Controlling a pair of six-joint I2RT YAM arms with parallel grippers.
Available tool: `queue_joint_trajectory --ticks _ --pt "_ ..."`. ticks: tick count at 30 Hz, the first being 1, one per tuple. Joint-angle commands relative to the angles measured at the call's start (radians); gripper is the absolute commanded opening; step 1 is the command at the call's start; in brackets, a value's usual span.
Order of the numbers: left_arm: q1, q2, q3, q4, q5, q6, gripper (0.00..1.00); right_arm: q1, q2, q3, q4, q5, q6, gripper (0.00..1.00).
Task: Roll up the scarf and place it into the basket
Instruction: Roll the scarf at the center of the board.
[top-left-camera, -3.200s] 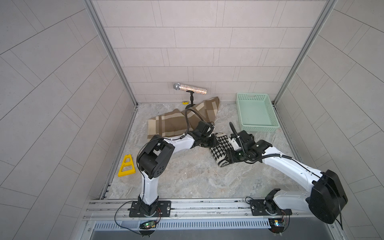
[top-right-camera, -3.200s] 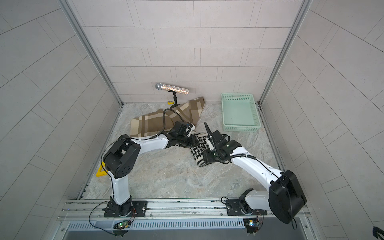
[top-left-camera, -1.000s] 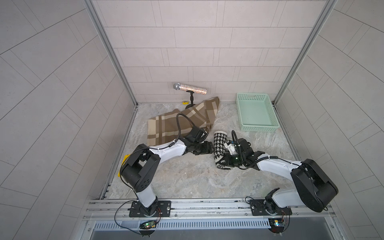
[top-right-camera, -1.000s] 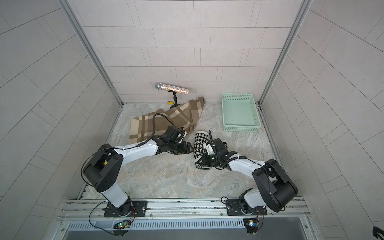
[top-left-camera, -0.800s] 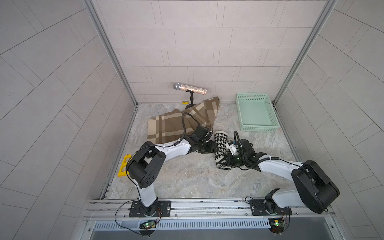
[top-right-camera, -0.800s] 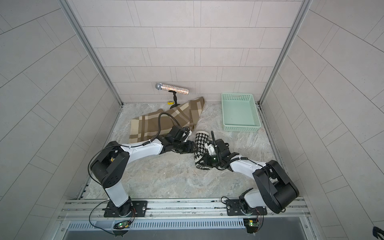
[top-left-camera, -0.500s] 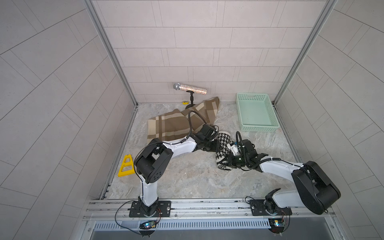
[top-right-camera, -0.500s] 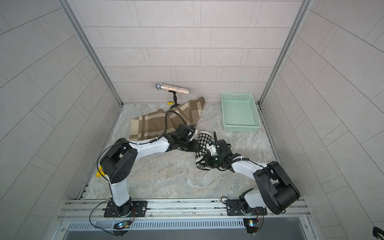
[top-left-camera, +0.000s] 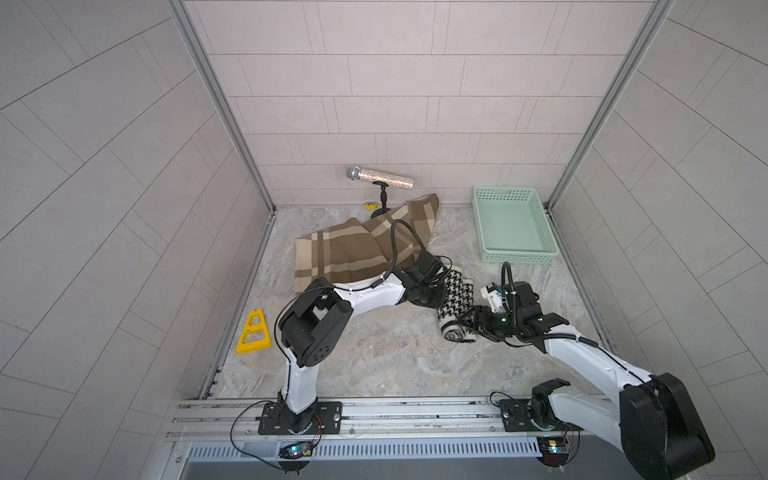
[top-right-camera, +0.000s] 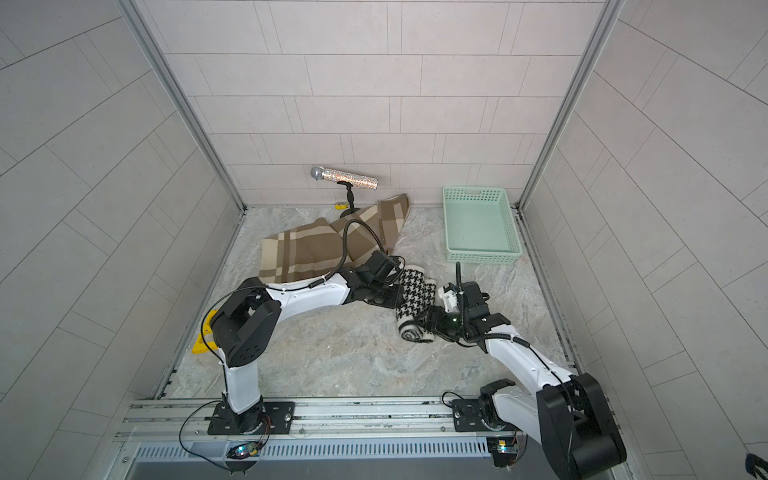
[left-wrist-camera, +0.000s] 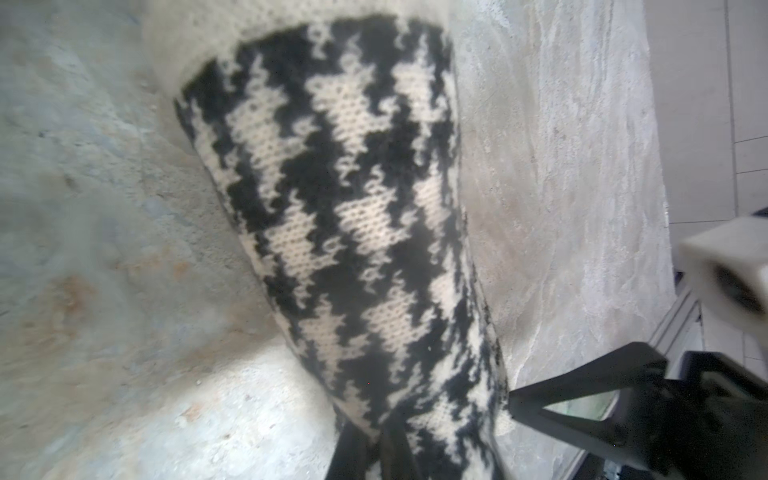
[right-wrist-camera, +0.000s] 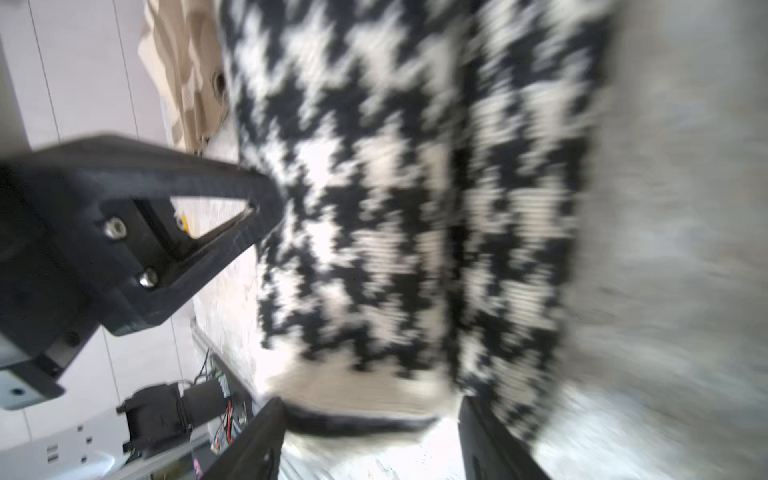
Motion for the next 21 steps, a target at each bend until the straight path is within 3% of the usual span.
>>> queue_joint_trajectory --ticks 1,12,21 --pt "-0.003 -0.038 0.048 -0.156 -0.096 0.050 0.00 -0.011 -0.065 0.000 -0.080 0.113 -0.013 0.71" --pt "-0.055 -0.001 0.218 -0.469 -0.364 0.135 0.00 -0.015 -0.059 0.047 -0.048 0.180 0.004 0.77" --pt "-0.163 0.132 0.381 -0.573 -0.543 0.162 0.00 -0.020 0.098 0.073 0.218 0.140 0.134 0.84"
